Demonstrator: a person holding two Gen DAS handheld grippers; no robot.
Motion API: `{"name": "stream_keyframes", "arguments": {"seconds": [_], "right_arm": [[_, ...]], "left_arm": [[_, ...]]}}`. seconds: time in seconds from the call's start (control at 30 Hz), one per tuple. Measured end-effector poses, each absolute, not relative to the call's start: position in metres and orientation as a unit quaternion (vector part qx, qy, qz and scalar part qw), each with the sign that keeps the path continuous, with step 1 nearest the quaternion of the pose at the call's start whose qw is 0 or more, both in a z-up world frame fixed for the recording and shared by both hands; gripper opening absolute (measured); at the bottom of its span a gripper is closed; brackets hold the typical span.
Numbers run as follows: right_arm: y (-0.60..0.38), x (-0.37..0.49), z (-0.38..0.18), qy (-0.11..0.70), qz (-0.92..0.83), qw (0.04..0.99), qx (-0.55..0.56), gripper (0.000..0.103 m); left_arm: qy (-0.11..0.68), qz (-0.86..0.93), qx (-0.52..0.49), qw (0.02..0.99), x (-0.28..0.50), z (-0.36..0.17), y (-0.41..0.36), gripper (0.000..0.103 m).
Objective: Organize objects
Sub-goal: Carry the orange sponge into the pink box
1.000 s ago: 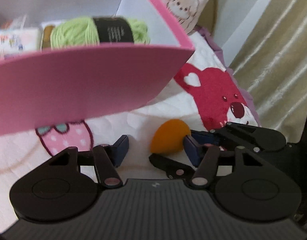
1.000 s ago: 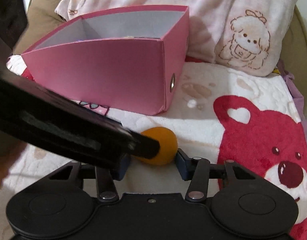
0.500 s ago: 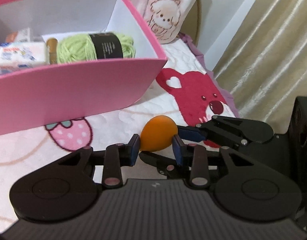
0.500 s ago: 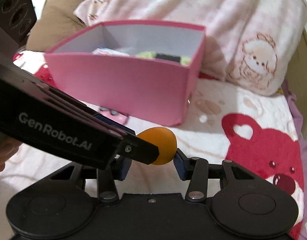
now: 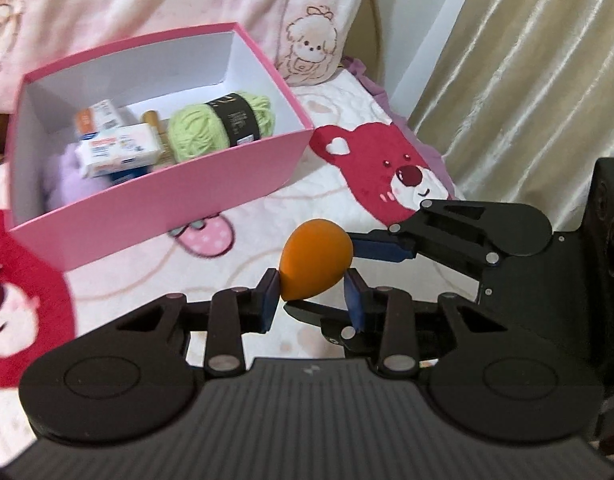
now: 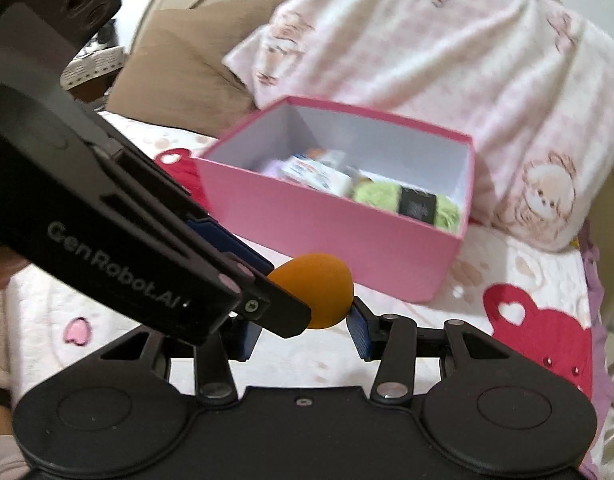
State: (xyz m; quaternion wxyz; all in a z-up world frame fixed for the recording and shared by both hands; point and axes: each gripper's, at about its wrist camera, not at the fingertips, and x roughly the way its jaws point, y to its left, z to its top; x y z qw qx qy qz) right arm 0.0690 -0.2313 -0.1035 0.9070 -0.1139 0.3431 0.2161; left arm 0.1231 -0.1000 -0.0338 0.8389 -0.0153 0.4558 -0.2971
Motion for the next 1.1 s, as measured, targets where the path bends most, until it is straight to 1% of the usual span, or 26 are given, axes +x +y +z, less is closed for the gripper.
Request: {"name": "stream_keyframes", "arguments": {"seconds": [0.13, 0.3, 0.47, 0.6, 0.7, 0.77, 0.97, 1.1], "right_arm": [[-0.214, 0.059, -0.08, 0.335, 0.23, 0.905, -0.124, 0.051], [-0.197, 0.06, -0.046, 0.317, 0.249, 0.905, -0.136, 0.051], [-0.181, 0.082, -0.017, 0.293, 0.256, 0.91, -0.143, 0.051], [-0.175, 0.117, -0.007, 0.292, 0.252, 0.912, -0.137, 0.051], [-0.172, 0.151, -0.008, 0.297, 0.25, 0.911, -0.137, 0.051], [-0.167, 0.174, -0.014, 0.284, 0.247, 0.911, -0.166, 0.051], [-0.173, 0.262, -0.044, 0.342, 0.246, 0.898, -0.13, 0.051], [-0.177, 0.303, -0.072, 0.38, 0.248, 0.883, -0.117, 0.051]], "left_arm": [[0.449, -0.282, -0.016, 0.848, 0.108, -0.009, -0.083, 0.033], [0.44, -0.271, -0.023, 0.856, 0.107, 0.025, -0.062, 0.034], [0.419, -0.259, -0.022, 0.87, 0.125, 0.055, -0.046, 0.033], [0.419, -0.247, -0.034, 0.873, 0.16, 0.065, -0.036, 0.033], [0.411, -0.242, -0.036, 0.878, 0.192, 0.061, -0.034, 0.034], [0.405, -0.239, -0.049, 0.881, 0.216, 0.051, -0.029, 0.034], [0.408, -0.216, -0.113, 0.88, 0.286, 0.006, -0.022, 0.034], [0.432, -0.198, -0.141, 0.869, 0.325, -0.027, -0.023, 0.034]]}}
